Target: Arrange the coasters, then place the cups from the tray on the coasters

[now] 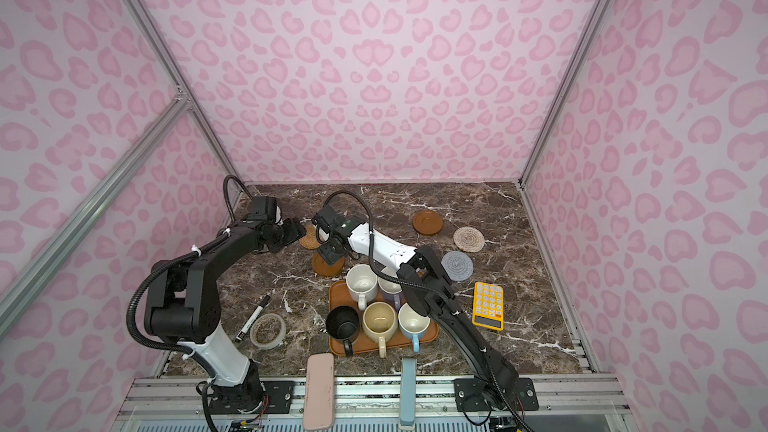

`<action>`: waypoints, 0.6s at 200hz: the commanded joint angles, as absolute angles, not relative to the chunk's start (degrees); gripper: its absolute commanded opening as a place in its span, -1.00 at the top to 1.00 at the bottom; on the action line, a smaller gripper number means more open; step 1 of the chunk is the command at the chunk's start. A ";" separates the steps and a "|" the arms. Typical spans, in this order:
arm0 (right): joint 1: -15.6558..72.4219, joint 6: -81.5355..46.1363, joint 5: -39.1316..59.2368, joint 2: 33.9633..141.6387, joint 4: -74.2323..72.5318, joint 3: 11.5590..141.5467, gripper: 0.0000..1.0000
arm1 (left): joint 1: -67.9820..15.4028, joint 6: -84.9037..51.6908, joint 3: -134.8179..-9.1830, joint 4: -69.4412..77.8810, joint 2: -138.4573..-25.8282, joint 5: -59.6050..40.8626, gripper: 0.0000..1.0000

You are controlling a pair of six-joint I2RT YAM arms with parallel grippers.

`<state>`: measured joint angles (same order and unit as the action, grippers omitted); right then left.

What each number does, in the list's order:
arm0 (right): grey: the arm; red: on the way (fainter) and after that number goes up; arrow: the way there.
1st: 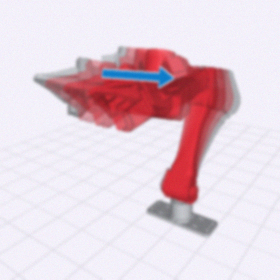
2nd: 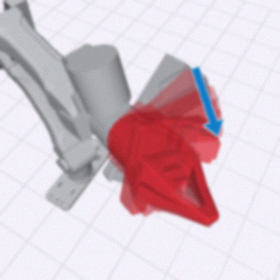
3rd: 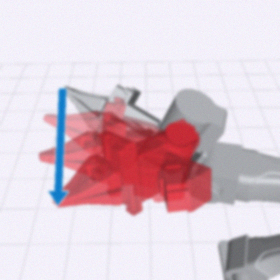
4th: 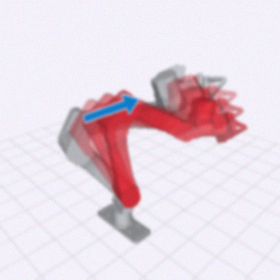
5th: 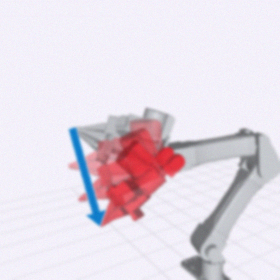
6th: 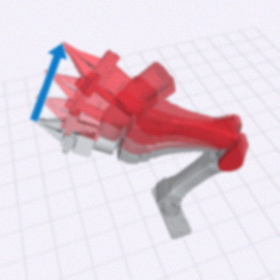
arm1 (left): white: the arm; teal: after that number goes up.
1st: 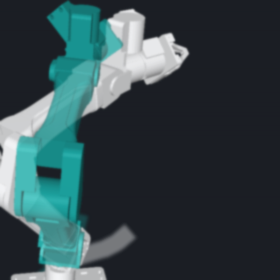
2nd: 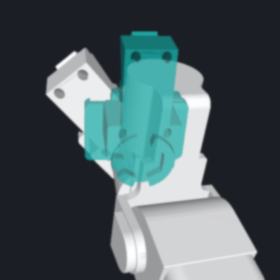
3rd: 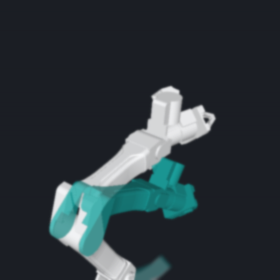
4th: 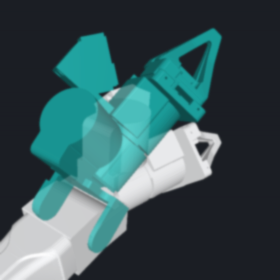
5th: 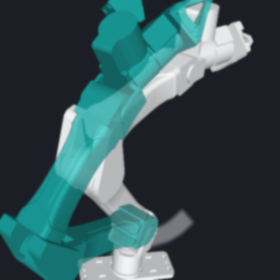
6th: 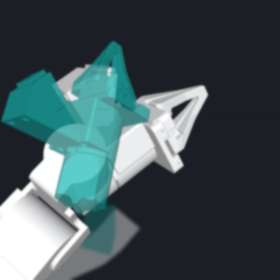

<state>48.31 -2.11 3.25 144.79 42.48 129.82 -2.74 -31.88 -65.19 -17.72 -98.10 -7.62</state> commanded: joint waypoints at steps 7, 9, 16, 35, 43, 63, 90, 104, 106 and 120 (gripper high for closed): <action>48.64 -1.19 2.05 147.22 46.36 131.79 -0.41 | -2.74 -32.85 -60.91 -12.21 -93.33 -11.11 -0.61; 48.68 -1.15 1.92 147.33 46.46 131.87 -0.41 | -2.73 -32.91 -60.56 -11.93 -93.05 -11.48 -0.61; 48.77 -0.93 1.71 147.69 46.76 132.21 -0.41 | -2.59 -33.27 -59.40 -11.11 -92.03 -12.36 -0.61; 48.69 -0.53 0.52 148.90 47.85 133.27 -0.38 | -2.55 -33.57 -57.68 -10.62 -89.71 -12.25 -0.61; 48.61 -0.37 0.12 149.53 48.40 133.87 -0.37 | -2.50 -33.28 -57.69 -11.19 -89.28 -12.07 -0.61; 48.49 -0.53 -2.79 150.47 50.56 135.64 -0.30 | -2.54 -33.08 -57.03 -11.76 -87.30 -11.75 -0.61; 47.84 -1.05 -5.23 150.22 51.97 135.79 -0.23 | -2.48 -33.13 -55.12 -11.93 -84.10 -11.12 -0.61; 47.10 -1.60 -5.77 149.89 52.73 135.58 -0.21 | -2.51 -33.05 -54.46 -12.01 -82.86 -11.53 -0.61; 47.00 -1.65 -5.86 149.84 52.69 135.54 -0.21 | -2.54 -33.05 -54.42 -11.99 -82.63 -11.69 -0.61; 46.22 -1.84 -5.91 149.65 52.30 135.01 -0.19 | -2.54 -33.00 -53.62 -11.60 -81.60 -12.46 -0.61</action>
<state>47.55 -1.50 -1.72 149.34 47.90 135.94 -2.48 -32.95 -54.72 -12.73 -83.26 -11.40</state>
